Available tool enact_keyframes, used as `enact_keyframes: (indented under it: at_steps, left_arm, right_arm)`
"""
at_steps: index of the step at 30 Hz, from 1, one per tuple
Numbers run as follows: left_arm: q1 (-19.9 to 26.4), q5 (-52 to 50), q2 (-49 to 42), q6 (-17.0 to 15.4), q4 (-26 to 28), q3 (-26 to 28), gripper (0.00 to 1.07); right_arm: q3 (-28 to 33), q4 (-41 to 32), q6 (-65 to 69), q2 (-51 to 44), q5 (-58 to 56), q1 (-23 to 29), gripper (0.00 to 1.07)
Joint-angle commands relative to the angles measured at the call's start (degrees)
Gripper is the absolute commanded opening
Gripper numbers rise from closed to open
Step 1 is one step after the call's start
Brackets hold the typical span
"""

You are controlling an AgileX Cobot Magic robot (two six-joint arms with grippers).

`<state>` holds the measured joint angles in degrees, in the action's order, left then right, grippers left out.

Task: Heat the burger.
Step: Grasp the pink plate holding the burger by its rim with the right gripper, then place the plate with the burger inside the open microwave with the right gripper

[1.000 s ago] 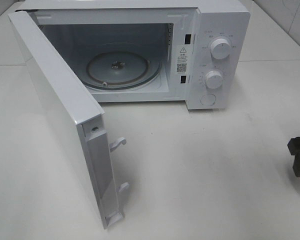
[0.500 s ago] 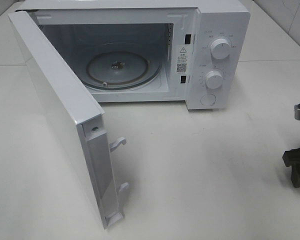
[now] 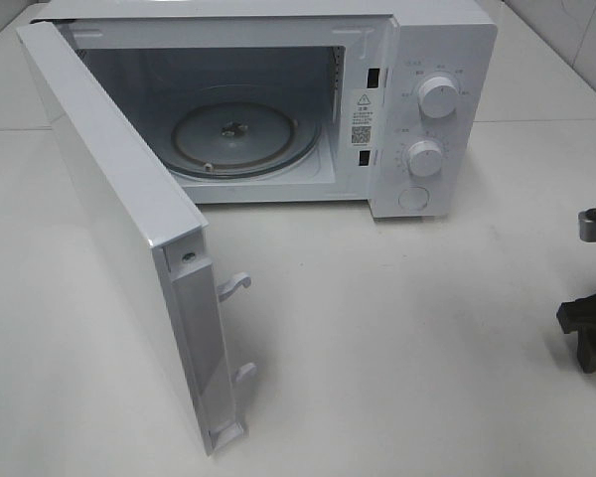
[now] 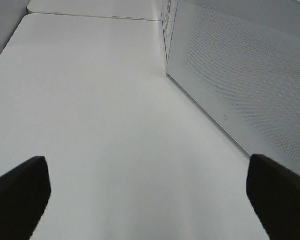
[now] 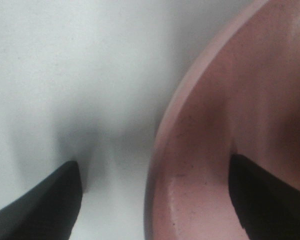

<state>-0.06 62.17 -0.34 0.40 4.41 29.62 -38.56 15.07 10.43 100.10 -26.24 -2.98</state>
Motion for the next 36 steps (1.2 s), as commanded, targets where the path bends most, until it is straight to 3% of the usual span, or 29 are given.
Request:
enact_keyframes:
  at_steps: [1, 5, 6, 7, 8, 9, 11, 12, 13, 26, 36]
  left_arm:
    - [-0.3, -0.9, -0.9, -0.4, 0.5, 0.0, 1.00]
    - [-0.3, -0.9, -0.9, -0.4, 0.5, 0.0, 1.00]
    - [-0.3, -0.9, -0.9, -0.4, 0.5, 0.0, 1.00]
    - [-0.3, -0.9, -0.9, -0.4, 0.5, 0.0, 1.00]
    - [-0.3, -0.9, -0.9, -0.4, 0.5, 0.0, 1.00]
    - [-0.3, -0.9, -0.9, -0.4, 0.5, 0.0, 1.00]
    - [-0.3, -0.9, -0.9, -0.4, 0.5, 0.0, 1.00]
    - [-0.3, -0.9, -0.9, -0.4, 0.5, 0.0, 1.00]
    - [-0.3, -0.9, -0.9, -0.4, 0.5, 0.0, 1.00]
    - [-0.3, -0.9, -0.9, -0.4, 0.5, 0.0, 1.00]
    - [-0.3, -0.9, -0.9, -0.4, 0.5, 0.0, 1.00]
  right_arm:
    - [0.3, 0.7, 0.2, 0.7, -0.3, -0.3, 0.75]
    - [0.3, 0.7, 0.2, 0.7, -0.7, -0.3, 0.59]
    - [0.3, 0.7, 0.2, 0.7, -0.9, -0.3, 0.47]
    - [0.3, 0.7, 0.2, 0.7, -0.9, -0.3, 0.47]
    - [0.3, 1.2, 0.2, 0.7, -1.1, -0.3, 0.33]
    - [0.3, 1.2, 0.2, 0.7, -1.1, -0.3, 0.33]
    - [0.3, 1.8, 0.2, 0.7, -1.1, -0.3, 0.12]
    - [0.3, 1.8, 0.2, 0.7, -1.1, -0.3, 0.12]
    - [0.3, 1.8, 0.1, 0.7, -1.2, -0.3, 0.00]
    - [-0.3, 1.5, 1.6, 0.4, -5.0, 0.1, 0.00]
    - [-0.3, 6.0, 6.6, -0.3, -8.5, 5.8, 0.00]
